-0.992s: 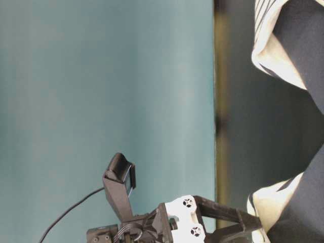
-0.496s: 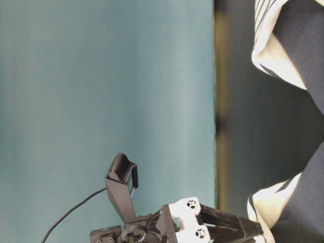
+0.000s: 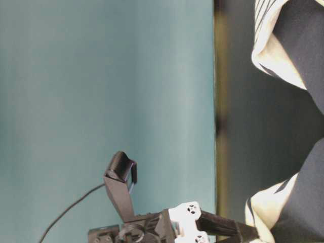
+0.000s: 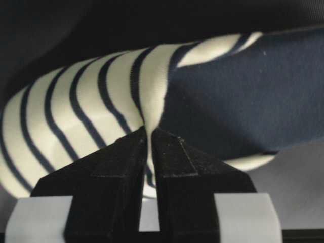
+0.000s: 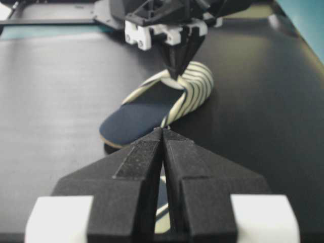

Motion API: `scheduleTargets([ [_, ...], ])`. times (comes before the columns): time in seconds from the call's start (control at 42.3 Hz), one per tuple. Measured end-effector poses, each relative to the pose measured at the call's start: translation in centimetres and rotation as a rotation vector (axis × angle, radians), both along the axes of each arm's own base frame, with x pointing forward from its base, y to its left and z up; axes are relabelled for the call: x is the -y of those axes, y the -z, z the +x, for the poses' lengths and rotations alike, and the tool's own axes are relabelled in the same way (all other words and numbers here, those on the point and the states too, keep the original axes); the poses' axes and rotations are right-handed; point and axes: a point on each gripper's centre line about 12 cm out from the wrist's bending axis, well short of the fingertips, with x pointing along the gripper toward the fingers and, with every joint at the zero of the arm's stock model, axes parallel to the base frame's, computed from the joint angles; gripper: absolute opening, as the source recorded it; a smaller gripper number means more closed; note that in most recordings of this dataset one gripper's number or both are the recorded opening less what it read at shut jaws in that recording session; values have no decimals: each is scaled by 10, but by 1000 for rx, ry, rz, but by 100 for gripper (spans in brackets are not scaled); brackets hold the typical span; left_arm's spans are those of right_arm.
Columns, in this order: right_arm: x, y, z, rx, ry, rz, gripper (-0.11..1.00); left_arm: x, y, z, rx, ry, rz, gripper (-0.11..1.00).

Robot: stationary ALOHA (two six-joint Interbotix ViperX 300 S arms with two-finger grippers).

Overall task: Arrange the slippers with the left arm.
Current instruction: 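Rotate the held left slipper so its heel points toward the front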

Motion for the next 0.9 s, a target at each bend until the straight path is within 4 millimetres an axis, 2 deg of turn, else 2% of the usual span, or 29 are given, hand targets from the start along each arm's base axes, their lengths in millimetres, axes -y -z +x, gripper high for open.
scheduleTargets([
  [0.283, 0, 0, 0, 0, -1, 2, 1, -3, -34, 15, 70, 260, 91, 5],
  [0.449, 0, -1, -1, 5, 0, 0, 1, -5, -48, 26, 101, 322, 121, 5],
  [0.897, 0, 1, -2, 2, 0, 2, 1, -2, -33, 41, 81, 440, 145, 5],
])
